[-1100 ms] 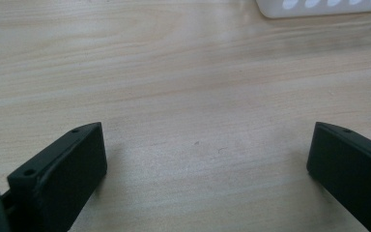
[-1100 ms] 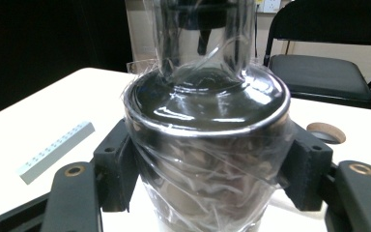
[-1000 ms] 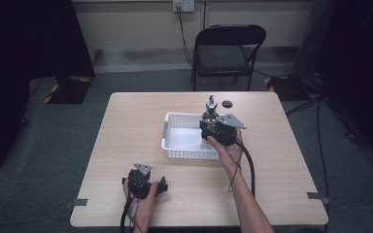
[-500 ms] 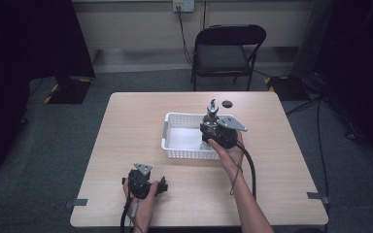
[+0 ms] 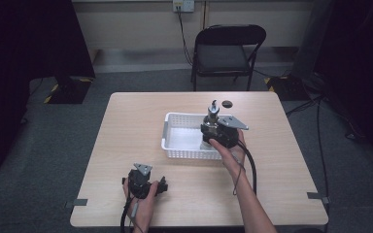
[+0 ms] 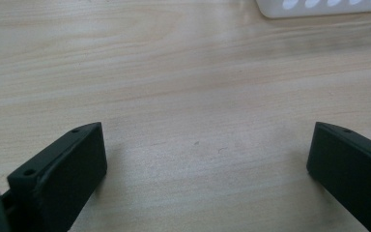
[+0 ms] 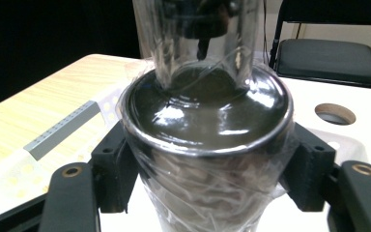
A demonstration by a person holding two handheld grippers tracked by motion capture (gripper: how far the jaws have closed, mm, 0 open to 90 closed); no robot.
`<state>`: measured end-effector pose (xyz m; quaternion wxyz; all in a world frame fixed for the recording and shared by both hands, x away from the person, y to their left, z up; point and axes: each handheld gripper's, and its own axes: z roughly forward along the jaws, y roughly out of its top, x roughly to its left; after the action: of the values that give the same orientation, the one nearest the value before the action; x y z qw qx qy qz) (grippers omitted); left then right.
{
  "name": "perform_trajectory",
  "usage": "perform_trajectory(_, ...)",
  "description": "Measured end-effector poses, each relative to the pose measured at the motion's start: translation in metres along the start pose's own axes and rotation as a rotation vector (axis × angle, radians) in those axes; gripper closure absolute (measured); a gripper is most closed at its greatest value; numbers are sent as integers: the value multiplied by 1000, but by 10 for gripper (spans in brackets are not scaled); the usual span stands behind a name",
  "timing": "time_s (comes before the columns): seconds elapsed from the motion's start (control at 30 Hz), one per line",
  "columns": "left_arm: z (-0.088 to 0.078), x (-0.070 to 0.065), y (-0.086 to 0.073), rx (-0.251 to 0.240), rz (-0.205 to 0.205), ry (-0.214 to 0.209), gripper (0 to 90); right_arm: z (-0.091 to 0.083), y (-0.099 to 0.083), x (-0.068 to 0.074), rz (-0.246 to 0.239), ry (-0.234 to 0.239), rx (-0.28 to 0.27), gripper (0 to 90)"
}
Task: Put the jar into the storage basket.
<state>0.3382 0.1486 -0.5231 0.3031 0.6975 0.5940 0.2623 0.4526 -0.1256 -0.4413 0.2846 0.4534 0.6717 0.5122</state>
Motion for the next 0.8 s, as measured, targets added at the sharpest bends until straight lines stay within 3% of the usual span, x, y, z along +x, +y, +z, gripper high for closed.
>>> perform_trajectory(0.1,0,0,0,0,0,0,0,2,0,-1,18,33,-34,136)
perform_trajectory(0.13,0,0,0,0,0,0,0,3,0,1,11,23,-39,76)
perform_trajectory(0.17,0,0,0,0,0,0,0,3,0,3,-11,10,-52,65)
perform_trajectory(0.27,0,0,0,0,0,0,0,2,2,6,-12,1,-54,2)
perform_trajectory(0.5,0,0,0,0,0,0,0,1,4,8,3,-51,-77,0)
perform_trajectory(0.8,0,0,0,0,0,0,0,-8,7,5,33,-79,-106,0)
